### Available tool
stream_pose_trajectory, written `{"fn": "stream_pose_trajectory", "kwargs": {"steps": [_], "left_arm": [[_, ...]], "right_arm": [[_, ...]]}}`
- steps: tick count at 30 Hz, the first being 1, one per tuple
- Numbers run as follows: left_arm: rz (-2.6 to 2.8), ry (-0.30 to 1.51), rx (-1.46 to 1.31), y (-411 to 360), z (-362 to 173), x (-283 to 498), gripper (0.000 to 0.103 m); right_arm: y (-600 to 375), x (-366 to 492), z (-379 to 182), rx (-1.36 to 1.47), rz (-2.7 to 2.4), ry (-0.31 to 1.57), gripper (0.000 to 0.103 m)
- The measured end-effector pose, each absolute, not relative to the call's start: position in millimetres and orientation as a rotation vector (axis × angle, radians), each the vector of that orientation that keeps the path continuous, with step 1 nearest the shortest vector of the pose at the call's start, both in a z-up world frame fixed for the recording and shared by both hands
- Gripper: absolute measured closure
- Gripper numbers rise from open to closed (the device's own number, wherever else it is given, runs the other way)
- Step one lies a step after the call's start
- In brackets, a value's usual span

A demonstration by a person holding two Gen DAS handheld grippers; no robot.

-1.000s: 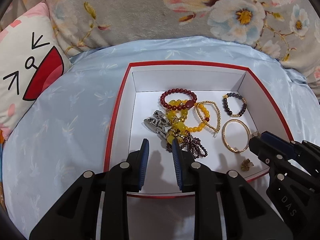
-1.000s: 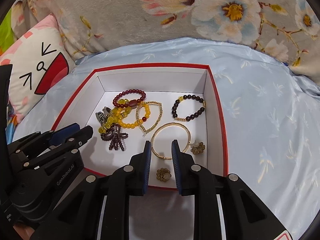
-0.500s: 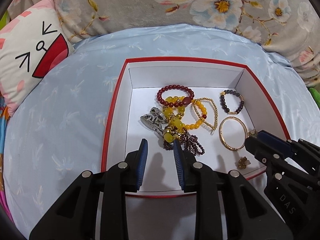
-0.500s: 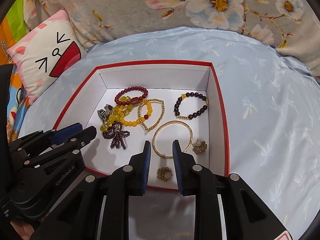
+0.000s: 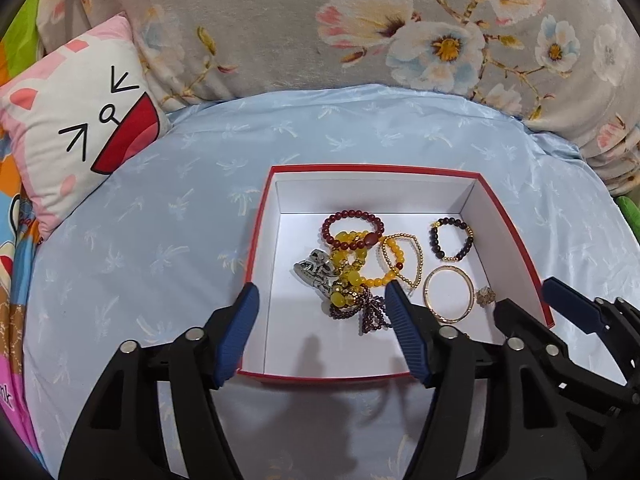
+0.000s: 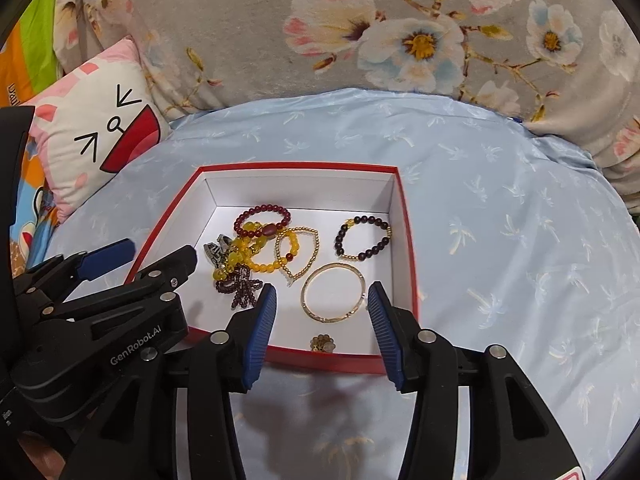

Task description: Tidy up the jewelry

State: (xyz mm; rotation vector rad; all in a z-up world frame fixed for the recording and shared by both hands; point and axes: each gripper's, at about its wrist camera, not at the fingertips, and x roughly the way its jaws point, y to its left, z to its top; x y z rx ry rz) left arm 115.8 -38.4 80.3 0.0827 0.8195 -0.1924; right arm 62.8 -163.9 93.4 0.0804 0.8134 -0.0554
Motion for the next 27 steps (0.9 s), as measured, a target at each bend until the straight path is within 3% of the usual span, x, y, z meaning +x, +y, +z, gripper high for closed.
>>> {"fn": "stream_pose_trajectory", "kwargs": {"steps": [4,6,27], "left_arm": [[-0.144,0.817,0.055,-29,86,113,0.016],[-0.138,0.811,0.037,-25,88,110,0.013],[-0.094,0.805,0.045,-16,98,90,0.012]], "right_arm": [[-169,54,100,0.089,-0.110,0.795,0.035],[-172,49,103,0.113,-0.128,0.786,0.028],[-160,31,116,0.057,-0.172,0.765,0.024]]}}
